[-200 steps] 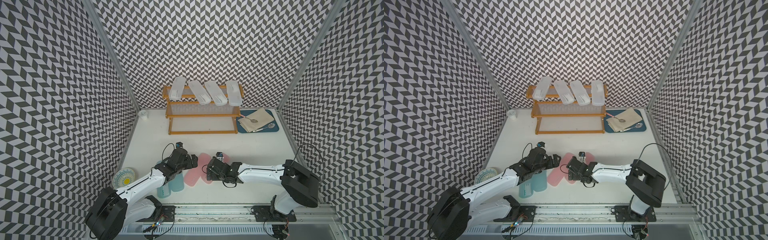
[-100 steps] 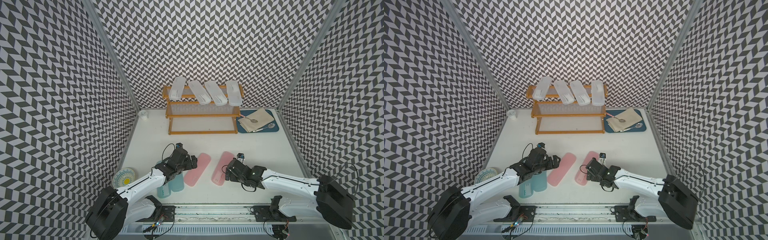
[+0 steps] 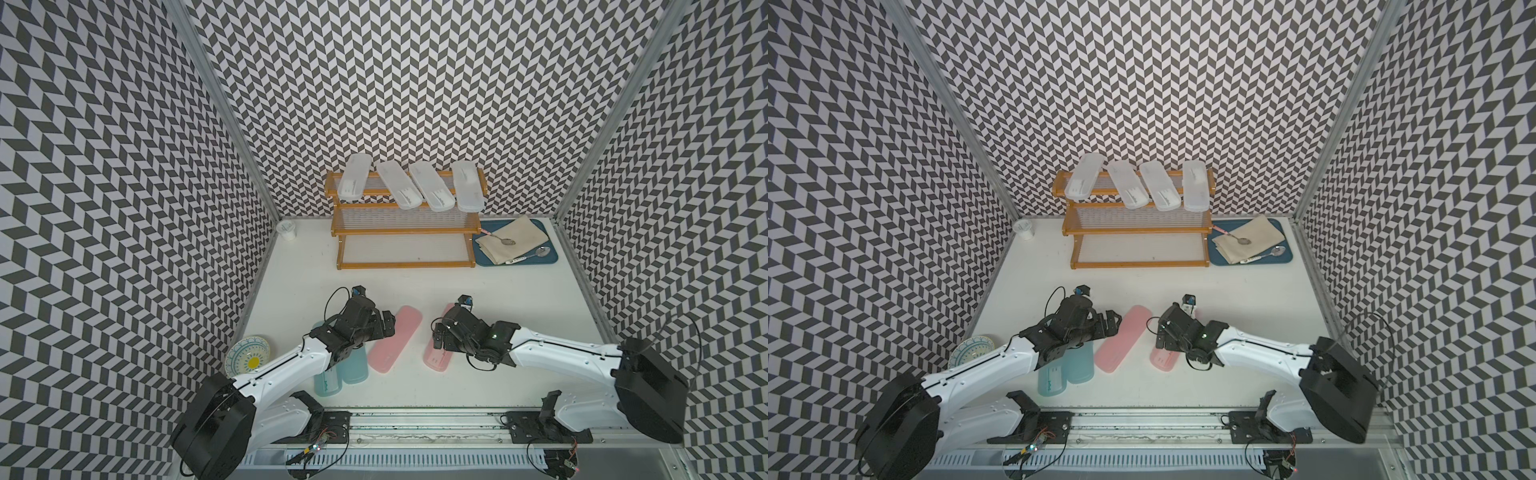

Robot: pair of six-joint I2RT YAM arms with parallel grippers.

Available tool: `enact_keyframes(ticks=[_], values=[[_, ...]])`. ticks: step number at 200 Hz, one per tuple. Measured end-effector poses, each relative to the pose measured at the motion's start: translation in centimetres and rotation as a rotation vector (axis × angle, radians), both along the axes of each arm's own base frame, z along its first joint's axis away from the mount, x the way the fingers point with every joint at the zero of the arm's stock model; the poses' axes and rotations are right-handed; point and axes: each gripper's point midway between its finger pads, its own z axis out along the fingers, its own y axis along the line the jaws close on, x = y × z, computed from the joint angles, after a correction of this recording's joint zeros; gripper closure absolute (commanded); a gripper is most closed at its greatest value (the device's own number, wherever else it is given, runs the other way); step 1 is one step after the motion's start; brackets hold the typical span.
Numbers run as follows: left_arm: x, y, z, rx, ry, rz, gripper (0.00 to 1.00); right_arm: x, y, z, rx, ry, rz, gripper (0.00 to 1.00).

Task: Place the pencil cases on the shelf according to color
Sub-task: Move the pencil case to the center of the board.

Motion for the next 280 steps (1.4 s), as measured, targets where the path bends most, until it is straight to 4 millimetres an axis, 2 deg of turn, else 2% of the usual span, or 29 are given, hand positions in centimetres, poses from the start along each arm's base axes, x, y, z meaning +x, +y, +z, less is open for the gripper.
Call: enact_keyframes(ticks=[19, 57, 91, 131, 176, 206, 220, 235, 257, 280], values=[[0.0, 0.0, 0.2, -0.005, -0.007, 0.0, 0.0, 0.7, 0.2, -0.8, -0.022, 0.013, 0.003, 0.0], [-0.1, 0.1, 0.4, -0.007, -0.012, -0.001, 0.0, 2.5, -1.2, -2.9, -0.101, 0.052, -0.026, 0.0], [-0.2, 0.1, 0.2, -0.001, -0.008, -0.002, 0.0, 4.2, -1.6, -2.9, -0.14, 0.045, -0.028, 0.0], [-0.2, 0.1, 0.2, 0.001, -0.009, -0.005, 0.0, 5.9, -0.7, -3.4, -0.179, 0.04, 0.016, 0.05], [-0.3, 0.2, 0.0, 0.003, -0.005, -0.006, 0.0, 8.6, 1.8, -2.6, -0.204, -0.01, 0.087, 0.04], [-0.3, 0.2, -0.1, 0.005, -0.004, -0.006, 0.0, 9.9, 1.9, -1.1, -0.233, -0.061, 0.08, 0.0], [-0.3, 0.2, -0.1, 0.005, -0.004, -0.005, 0.0, 9.6, 1.5, -0.7, -0.228, -0.067, 0.072, 0.0], [-0.3, 0.2, 0.0, 0.003, -0.006, -0.005, 0.0, 8.3, 0.6, -0.2, -0.209, -0.066, 0.064, 0.0], [-0.3, 0.3, 0.2, 0.002, -0.012, -0.004, 0.0, 5.0, -0.2, 0.1, -0.151, -0.048, 0.071, 0.01], [-0.2, 0.3, 0.4, 0.003, -0.021, -0.007, 0.0, 1.3, 1.0, -0.7, -0.09, -0.021, 0.122, 0.01]])
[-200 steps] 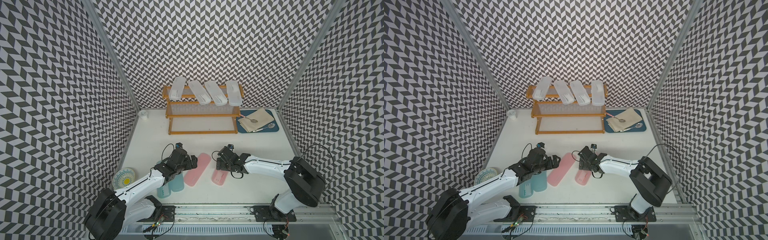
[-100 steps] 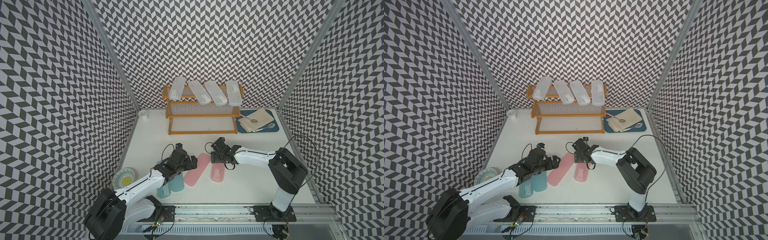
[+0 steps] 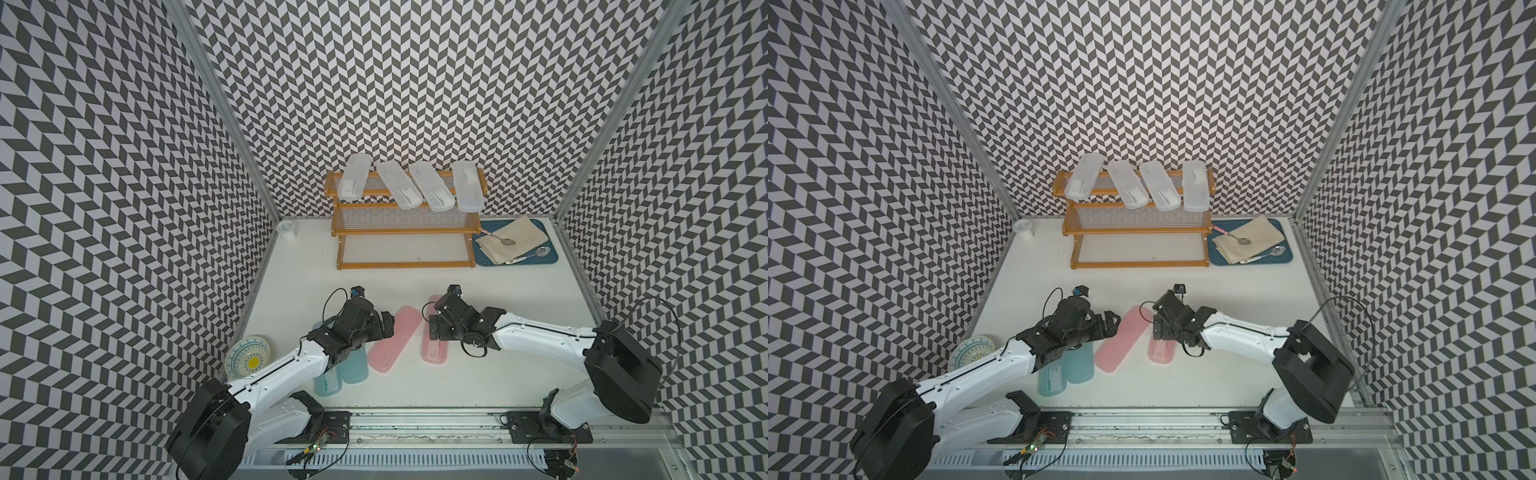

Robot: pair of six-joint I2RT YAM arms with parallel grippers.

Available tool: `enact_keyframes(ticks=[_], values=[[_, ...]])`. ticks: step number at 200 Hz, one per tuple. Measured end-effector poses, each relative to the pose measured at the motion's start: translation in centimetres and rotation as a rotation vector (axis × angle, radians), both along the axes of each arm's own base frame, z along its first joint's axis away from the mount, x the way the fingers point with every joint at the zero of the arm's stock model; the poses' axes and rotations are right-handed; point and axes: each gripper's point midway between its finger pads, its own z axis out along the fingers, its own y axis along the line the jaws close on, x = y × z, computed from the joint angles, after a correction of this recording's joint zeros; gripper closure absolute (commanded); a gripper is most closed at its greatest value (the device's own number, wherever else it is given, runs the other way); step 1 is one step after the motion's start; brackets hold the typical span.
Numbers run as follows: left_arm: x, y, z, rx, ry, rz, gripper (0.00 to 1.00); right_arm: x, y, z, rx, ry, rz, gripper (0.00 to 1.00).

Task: Place the pencil cases on the shelf according to color
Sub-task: Move the pencil case to the center of the board.

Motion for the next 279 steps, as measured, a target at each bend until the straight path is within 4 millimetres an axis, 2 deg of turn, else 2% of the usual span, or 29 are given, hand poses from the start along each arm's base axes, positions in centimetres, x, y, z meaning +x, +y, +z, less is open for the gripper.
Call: enact_keyframes(ticks=[27, 48, 62, 81, 123, 157, 202, 279], values=[[0.2, 0.2, 0.5, 0.001, -0.02, 0.006, 0.0, -2.9, 1.8, -1.5, 0.017, 0.051, 0.048, 0.0], [0.3, 0.2, 1.0, -0.001, -0.029, 0.009, 0.0, -3.6, 2.0, -2.7, -0.008, 0.071, 0.044, 0.0], [0.4, 0.1, 1.4, -0.006, -0.038, 0.011, 0.0, -3.5, 2.1, -2.7, -0.014, 0.06, 0.032, 0.0], [0.5, 0.1, 2.0, -0.016, -0.051, 0.012, 0.0, -3.4, 1.3, -2.8, -0.034, 0.044, 0.01, 0.0], [0.5, 0.0, 2.0, -0.022, -0.049, 0.012, 0.0, -4.9, -2.5, -3.0, -0.078, 0.034, -0.011, 0.01], [0.4, 0.0, 1.9, -0.021, -0.043, 0.01, 0.01, -6.0, -3.0, -2.2, -0.015, 0.029, 0.028, 0.0], [0.4, 0.0, 1.8, -0.022, -0.04, 0.012, 0.0, -6.2, -2.2, -1.6, 0.028, 0.026, 0.06, 0.0], [0.4, -0.2, 1.8, -0.028, -0.036, 0.009, 0.0, -5.6, -1.9, -3.1, -0.067, 0.063, 0.021, 0.0]])
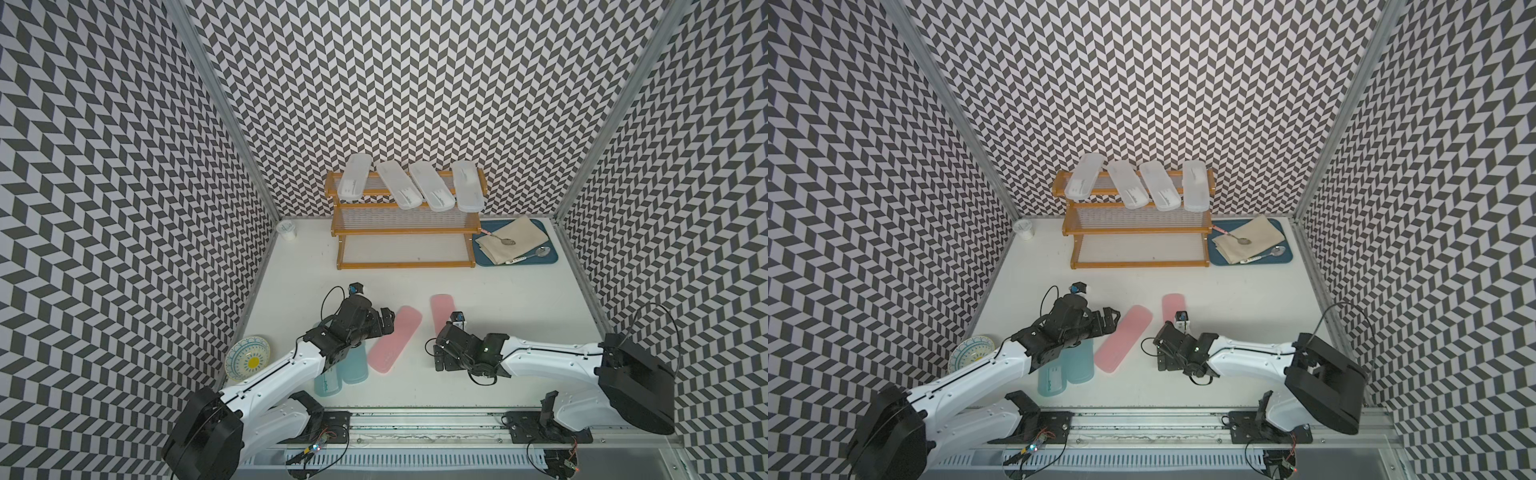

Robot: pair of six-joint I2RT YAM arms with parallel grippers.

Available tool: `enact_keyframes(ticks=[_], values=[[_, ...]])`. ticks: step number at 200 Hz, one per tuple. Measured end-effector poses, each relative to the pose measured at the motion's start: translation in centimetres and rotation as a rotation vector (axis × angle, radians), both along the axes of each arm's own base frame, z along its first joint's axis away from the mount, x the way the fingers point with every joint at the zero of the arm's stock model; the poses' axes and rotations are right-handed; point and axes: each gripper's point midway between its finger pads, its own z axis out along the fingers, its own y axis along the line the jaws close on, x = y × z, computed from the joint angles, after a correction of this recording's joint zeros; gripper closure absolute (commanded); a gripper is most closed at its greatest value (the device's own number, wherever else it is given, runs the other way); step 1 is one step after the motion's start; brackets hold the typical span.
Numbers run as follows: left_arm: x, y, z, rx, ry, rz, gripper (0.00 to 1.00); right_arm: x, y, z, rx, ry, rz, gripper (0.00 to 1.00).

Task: Place the pencil cases on the shelf according to color
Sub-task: Move the pencil case to the center of the board, then pick up the pencil case from the center of the board.

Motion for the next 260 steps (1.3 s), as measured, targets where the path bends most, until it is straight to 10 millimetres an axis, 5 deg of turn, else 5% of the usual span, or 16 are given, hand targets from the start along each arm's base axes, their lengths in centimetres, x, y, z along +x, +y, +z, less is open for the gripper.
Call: enact_keyframes(ticks=[59, 108, 141, 191, 260], values=[[0.0, 0.0, 0.0, 0.0, 0.0, 0.0, 0.0, 0.0, -0.2, -0.4, -0.044, -0.025, -0.029, 0.09], [0.1, 0.0, 0.5, -0.012, -0.014, 0.007, 0.0, -0.5, -0.6, -0.4, -0.057, -0.054, -0.06, 0.35], [0.6, -0.3, 1.6, -0.041, -0.031, 0.023, 0.01, -1.5, -2.4, 0.5, -0.04, -0.06, -0.08, 0.39], [2.9, -1.3, 6.4, -0.095, -0.136, 0.047, 0.0, -1.0, -3.0, 4.5, 0.04, -0.142, -0.09, 0.39], [4.4, -0.9, 7.0, -0.071, -0.157, 0.072, 0.0, 2.9, -0.5, 14.1, 0.13, -0.335, -0.069, 0.35]])
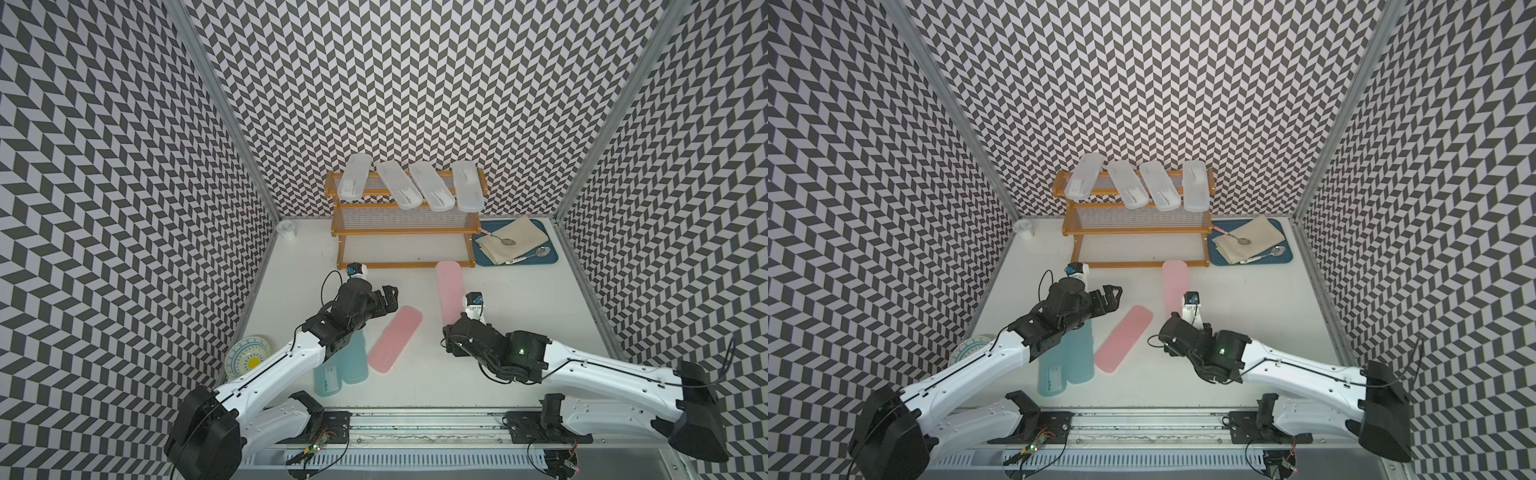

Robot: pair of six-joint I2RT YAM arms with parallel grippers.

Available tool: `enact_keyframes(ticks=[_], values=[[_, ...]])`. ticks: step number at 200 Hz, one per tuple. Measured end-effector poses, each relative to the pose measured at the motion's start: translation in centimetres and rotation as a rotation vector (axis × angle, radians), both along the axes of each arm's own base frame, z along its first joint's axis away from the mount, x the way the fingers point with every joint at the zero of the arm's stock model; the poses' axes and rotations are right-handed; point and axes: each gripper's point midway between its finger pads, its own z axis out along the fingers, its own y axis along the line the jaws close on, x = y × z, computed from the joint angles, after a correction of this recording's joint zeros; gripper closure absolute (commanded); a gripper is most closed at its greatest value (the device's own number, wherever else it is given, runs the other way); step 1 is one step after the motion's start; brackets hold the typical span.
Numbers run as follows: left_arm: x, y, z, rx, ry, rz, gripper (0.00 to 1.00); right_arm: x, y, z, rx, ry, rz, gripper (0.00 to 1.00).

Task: Place the pencil cases on the shelf according to color
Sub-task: Pick up the pencil case from the center of the board, then place the pencil case on the shelf.

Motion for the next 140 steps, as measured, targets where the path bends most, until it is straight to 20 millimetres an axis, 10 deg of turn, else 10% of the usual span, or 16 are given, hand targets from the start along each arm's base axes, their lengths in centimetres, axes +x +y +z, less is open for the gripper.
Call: enact_keyframes(ticks=[55, 140], values=[[1.8, 0.4, 0.8, -0.025, -0.022, 0.017, 0.0, 7.2, 0.5, 4.8, -0.016, -0.078, -0.027, 0.34], [4.0, 0.3, 1.0, -0.01, -0.023, -0.005, 0.0, 17.4, 1.8, 3.6, -0.089, -0.061, -0.03, 0.35]])
